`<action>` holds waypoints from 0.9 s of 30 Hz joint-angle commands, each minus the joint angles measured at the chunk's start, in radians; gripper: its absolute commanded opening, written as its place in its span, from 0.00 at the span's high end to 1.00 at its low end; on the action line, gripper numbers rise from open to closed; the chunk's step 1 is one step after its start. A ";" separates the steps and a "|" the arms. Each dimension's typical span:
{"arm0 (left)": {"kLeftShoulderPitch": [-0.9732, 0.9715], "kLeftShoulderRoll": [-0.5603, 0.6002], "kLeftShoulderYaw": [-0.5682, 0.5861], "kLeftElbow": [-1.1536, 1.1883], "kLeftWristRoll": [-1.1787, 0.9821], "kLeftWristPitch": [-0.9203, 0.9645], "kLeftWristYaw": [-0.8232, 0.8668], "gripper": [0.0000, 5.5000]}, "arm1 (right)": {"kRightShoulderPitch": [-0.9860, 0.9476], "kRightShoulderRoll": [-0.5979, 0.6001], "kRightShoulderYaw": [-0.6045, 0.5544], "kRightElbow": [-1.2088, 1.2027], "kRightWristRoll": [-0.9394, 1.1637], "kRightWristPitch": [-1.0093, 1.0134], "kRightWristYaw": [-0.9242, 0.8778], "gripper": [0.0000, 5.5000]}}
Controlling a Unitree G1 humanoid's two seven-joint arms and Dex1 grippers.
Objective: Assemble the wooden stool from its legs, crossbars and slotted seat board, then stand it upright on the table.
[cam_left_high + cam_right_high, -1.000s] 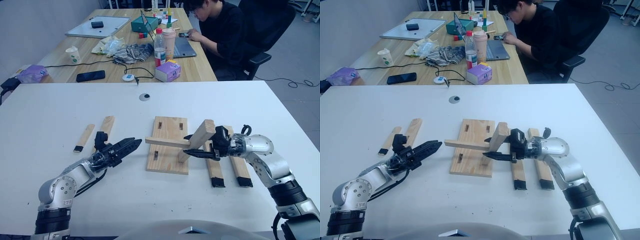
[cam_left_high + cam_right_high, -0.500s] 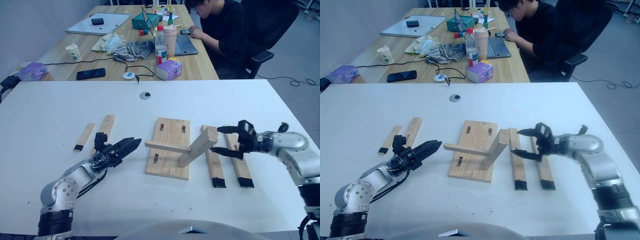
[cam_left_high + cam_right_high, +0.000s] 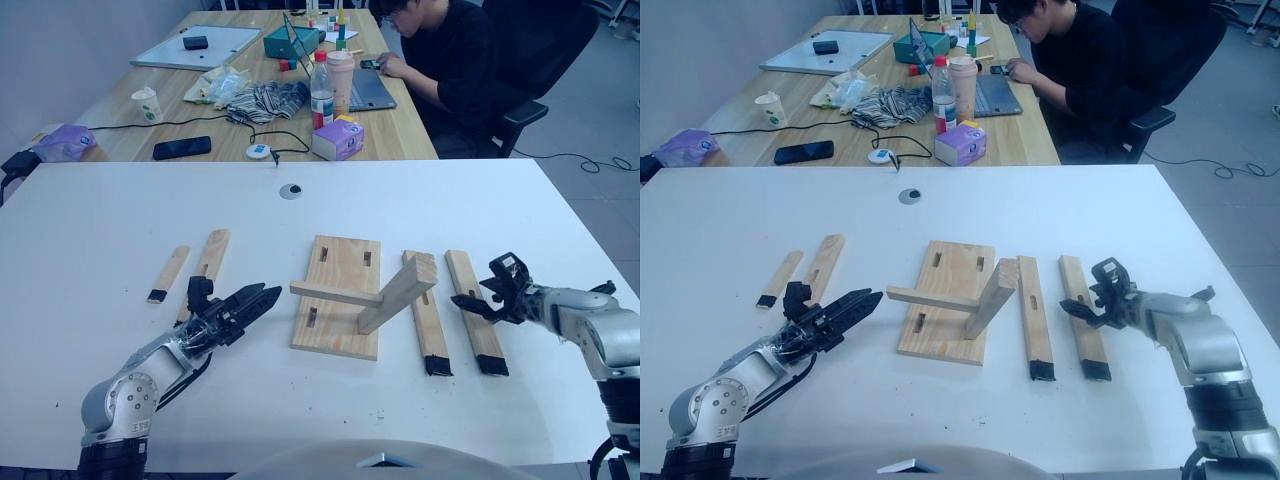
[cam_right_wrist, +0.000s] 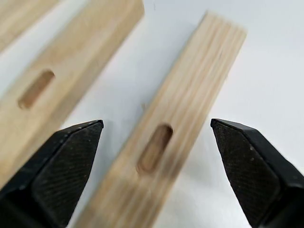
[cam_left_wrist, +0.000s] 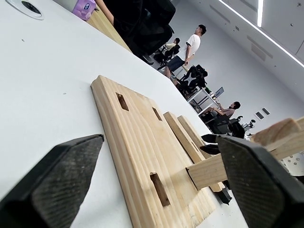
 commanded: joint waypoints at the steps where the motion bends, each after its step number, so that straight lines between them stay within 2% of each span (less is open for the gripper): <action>1: -0.002 0.012 0.007 -0.016 0.017 -0.010 0.007 0.21 | 0.002 0.007 0.004 -0.014 -0.005 0.030 -0.018 0.28; 5: -0.024 0.008 0.011 -0.001 0.062 -0.047 0.041 0.21 | 0.008 -0.007 0.043 -0.011 -0.046 0.012 -0.038 0.42; 11: -0.209 0.044 0.094 0.192 0.200 -0.181 0.171 0.21 | -0.022 0.000 0.061 0.008 -0.096 -0.029 -0.077 0.62; 13: -0.297 0.081 0.125 0.229 0.215 -0.203 0.182 0.21 | -0.086 0.036 0.045 0.044 -0.119 -0.106 -0.116 0.63; 16: -0.403 0.112 0.139 0.161 0.189 -0.199 0.182 0.21 | -0.229 0.150 -0.017 0.098 -0.100 -0.286 -0.182 0.63; 20: -0.543 0.106 0.143 0.036 0.000 -0.060 0.191 0.21 | -0.391 0.310 -0.101 0.077 0.078 -0.507 -0.089 0.63; 23: -0.607 0.071 0.098 -0.047 -0.162 0.052 0.198 0.21 | -0.446 0.394 -0.106 0.005 0.254 -0.527 0.037 0.63; 27: -0.638 0.053 0.032 -0.097 -0.317 0.156 0.159 0.21 | -0.438 0.428 -0.074 -0.083 0.426 -0.427 0.131 0.63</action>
